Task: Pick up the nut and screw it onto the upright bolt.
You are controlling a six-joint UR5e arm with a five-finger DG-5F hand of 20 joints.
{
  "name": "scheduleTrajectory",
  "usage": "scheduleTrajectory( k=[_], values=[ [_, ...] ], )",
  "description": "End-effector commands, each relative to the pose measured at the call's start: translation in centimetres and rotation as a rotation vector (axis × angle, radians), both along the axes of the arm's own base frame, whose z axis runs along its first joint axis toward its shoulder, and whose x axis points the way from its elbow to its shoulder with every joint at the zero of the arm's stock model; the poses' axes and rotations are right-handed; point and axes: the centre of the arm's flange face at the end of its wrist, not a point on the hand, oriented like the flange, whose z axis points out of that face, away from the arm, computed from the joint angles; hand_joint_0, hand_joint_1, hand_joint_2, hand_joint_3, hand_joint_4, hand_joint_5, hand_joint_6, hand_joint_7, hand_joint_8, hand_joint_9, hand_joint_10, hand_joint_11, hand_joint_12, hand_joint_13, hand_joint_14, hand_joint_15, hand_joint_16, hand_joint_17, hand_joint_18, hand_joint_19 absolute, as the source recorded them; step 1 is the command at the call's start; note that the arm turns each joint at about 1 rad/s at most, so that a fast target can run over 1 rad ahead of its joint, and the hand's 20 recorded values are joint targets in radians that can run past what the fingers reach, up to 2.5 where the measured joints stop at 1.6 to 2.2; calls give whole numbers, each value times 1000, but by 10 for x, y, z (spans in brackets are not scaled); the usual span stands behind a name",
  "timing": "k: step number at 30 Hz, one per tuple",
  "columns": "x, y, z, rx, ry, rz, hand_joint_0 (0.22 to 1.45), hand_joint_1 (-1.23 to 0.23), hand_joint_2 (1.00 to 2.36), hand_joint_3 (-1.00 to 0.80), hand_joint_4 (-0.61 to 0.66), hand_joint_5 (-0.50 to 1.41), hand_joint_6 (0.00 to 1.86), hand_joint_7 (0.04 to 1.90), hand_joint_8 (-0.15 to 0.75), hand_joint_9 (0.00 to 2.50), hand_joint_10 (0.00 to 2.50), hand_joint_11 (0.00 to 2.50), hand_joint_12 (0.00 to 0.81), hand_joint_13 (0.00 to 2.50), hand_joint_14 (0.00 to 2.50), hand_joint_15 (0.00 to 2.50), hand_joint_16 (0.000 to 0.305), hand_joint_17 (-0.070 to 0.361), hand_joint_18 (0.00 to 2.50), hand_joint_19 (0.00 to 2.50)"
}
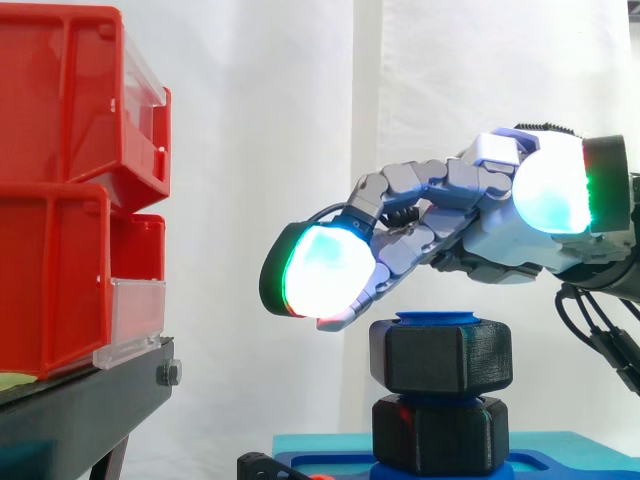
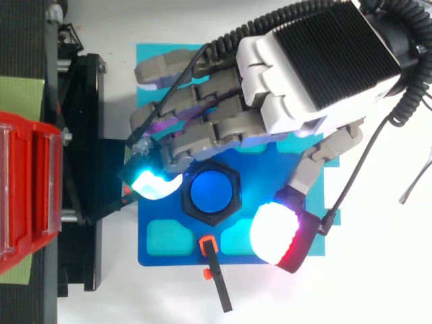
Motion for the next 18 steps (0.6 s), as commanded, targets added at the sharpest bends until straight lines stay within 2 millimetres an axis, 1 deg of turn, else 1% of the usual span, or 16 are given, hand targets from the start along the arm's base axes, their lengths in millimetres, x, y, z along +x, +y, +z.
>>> scheduleTrajectory(
  k=[1, 9, 10, 11, 15, 18],
  values=[
    [0, 3, -1, 0, 5, 4, 447, -183, 1000, -500, 242, -141, 503, 884, 257, 550, 0, 0, 342, 390, 0, 0, 39, 87, 49, 0],
    [1, 4, -1, 2, 8, -2, 448, -183, 1000, -500, 243, -137, 504, 908, 259, 553, 0, 0, 341, 394, 0, 0, 39, 87, 52, 0],
    [1, 4, -8, 3, 17, -2, 448, -183, 1000, -500, 244, -137, 503, 910, 260, 553, 0, 0, 341, 395, 0, 0, 39, 87, 53, 0],
    [1, 4, -8, 3, 17, -2, 449, -184, 1000, -500, 246, -137, 503, 909, 260, 554, 0, 0, 341, 396, 0, 0, 39, 87, 54, 0],
    [4, 1, -26, 7, 29, -4, 449, -184, 1000, -500, 246, -138, 503, 912, 261, 554, 0, 0, 341, 403, 0, 0, 39, 88, 63, 0],
    [5, 1, -25, 20, 26, -1, 449, -185, 1000, -500, 244, -137, 503, 913, 260, 554, 0, 0, 342, 406, 0, 0, 39, 89, 71, 0]
  ],
)
